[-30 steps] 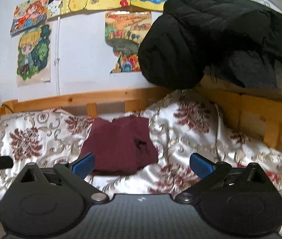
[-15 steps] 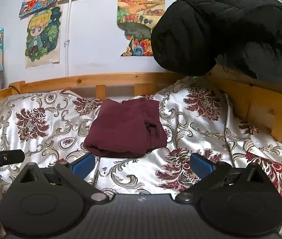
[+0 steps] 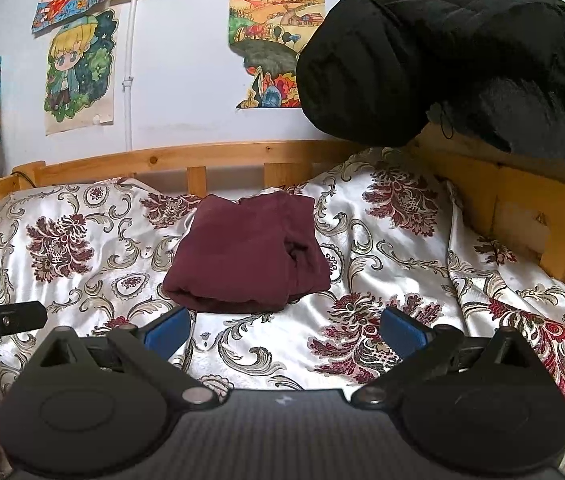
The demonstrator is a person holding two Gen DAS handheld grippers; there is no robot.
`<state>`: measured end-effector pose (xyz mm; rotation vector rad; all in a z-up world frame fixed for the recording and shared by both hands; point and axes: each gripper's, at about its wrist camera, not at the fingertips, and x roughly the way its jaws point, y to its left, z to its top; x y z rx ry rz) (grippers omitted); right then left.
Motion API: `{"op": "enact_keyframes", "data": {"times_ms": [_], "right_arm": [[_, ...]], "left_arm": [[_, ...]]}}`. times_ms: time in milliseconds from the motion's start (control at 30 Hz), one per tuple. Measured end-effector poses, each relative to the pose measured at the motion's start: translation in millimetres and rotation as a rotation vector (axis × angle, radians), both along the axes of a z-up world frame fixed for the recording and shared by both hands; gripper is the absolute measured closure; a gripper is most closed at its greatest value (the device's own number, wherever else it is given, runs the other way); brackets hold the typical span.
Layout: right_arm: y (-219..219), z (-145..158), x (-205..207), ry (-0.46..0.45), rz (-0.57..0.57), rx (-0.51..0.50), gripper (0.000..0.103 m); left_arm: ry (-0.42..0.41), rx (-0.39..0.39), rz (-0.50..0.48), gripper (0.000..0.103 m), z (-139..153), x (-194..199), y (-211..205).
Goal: Fold small clothes
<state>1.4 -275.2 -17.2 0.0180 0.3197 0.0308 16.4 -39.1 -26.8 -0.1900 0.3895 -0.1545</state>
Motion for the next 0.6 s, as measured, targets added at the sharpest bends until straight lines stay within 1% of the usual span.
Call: {"op": "enact_keyframes", "data": {"times_ms": [600], "right_arm": [[-1.9, -2.5, 1.4, 0.009, -0.002, -0.001, 0.0]], "left_arm": [[0.002, -0.003, 0.001, 0.001, 0.9, -0.2, -1.3]]}}
